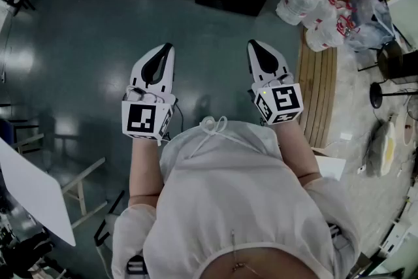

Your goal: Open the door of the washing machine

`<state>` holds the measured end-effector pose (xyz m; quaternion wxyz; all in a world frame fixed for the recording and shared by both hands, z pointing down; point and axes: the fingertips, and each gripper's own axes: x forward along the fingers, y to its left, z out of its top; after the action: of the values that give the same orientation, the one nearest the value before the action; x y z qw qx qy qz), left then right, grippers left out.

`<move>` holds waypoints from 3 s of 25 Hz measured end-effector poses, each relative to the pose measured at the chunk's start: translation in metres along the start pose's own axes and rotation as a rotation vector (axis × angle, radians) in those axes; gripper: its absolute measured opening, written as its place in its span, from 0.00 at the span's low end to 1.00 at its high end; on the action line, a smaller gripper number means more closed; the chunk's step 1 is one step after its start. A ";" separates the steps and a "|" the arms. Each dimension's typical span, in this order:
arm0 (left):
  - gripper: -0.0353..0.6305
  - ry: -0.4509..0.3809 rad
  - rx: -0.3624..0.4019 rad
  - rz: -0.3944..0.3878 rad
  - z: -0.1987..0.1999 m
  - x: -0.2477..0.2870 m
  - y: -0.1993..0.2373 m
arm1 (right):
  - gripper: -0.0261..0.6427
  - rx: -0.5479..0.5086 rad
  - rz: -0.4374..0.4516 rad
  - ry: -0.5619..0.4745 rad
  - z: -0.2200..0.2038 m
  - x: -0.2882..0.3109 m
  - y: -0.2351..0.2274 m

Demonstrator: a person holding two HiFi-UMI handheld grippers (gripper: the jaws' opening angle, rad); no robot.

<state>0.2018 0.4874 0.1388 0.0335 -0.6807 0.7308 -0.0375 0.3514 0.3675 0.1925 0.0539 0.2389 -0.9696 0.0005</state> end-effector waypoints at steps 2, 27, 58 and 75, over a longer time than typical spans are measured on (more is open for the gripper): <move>0.09 0.000 -0.004 0.008 0.000 -0.002 0.006 | 0.04 0.004 0.007 -0.002 0.000 0.003 0.004; 0.09 0.083 -0.040 0.110 -0.063 0.036 0.113 | 0.62 0.072 -0.071 -0.004 -0.023 0.135 -0.027; 0.09 0.125 -0.022 -0.049 -0.112 0.434 0.390 | 0.63 0.218 -0.302 0.201 -0.068 0.553 -0.213; 0.09 0.300 -0.003 -0.545 -0.248 0.646 0.454 | 0.63 0.433 -0.654 0.492 -0.220 0.690 -0.254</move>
<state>-0.3198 -0.1223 0.3411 -0.0871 -0.8387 0.5181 -0.1438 -0.1149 -0.1713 0.4768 0.2285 0.5308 -0.7793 0.2425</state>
